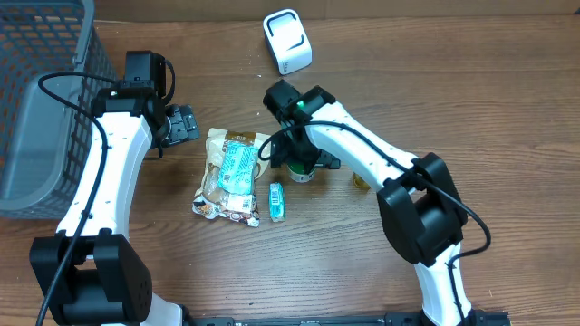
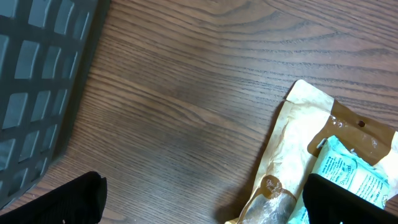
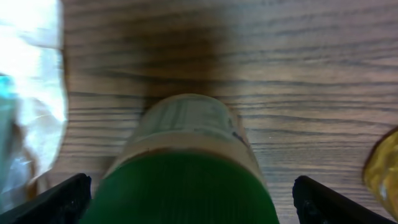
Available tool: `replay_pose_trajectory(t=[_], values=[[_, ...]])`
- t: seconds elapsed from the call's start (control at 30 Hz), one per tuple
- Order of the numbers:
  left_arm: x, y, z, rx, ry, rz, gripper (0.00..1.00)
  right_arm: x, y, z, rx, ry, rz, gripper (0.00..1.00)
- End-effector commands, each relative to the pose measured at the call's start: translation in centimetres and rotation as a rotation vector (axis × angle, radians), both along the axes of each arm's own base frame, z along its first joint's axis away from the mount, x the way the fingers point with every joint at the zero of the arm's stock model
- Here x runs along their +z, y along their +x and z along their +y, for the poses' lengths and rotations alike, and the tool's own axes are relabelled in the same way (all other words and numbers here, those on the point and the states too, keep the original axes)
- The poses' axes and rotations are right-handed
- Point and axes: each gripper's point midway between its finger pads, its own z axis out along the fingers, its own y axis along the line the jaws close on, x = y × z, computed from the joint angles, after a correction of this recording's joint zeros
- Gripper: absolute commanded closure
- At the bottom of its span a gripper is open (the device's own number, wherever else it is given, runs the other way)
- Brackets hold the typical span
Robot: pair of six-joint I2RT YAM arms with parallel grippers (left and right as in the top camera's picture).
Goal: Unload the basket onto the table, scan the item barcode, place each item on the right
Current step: 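Lift the green canister upward with the right gripper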
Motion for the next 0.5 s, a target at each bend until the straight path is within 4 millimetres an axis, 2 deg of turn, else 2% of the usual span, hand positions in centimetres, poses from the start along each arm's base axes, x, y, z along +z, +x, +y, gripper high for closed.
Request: replay_pose_trajectory(t=[0.0,0.07,0.27,0.47], values=[[0.66,0.43,0.00,-0.018,0.008,-0.019,0.00,-1.03,0.39,0.38,-0.017,0.005,-0.006,0.00],[0.66,0.43,-0.01,-0.018,0.008,-0.019,0.00,-1.09,1.07,0.85,-0.016,0.023,-0.033,0.00],[0.66,0.43,0.00,-0.018,0.008,-0.019,0.00,-1.20,1.06,0.78,-0.017,0.019,-0.032,0.00],[0.66,0.43,0.00,-0.018,0.008,-0.019,0.01,-1.29,0.68,0.49,-0.018,0.007,-0.016,0.07]])
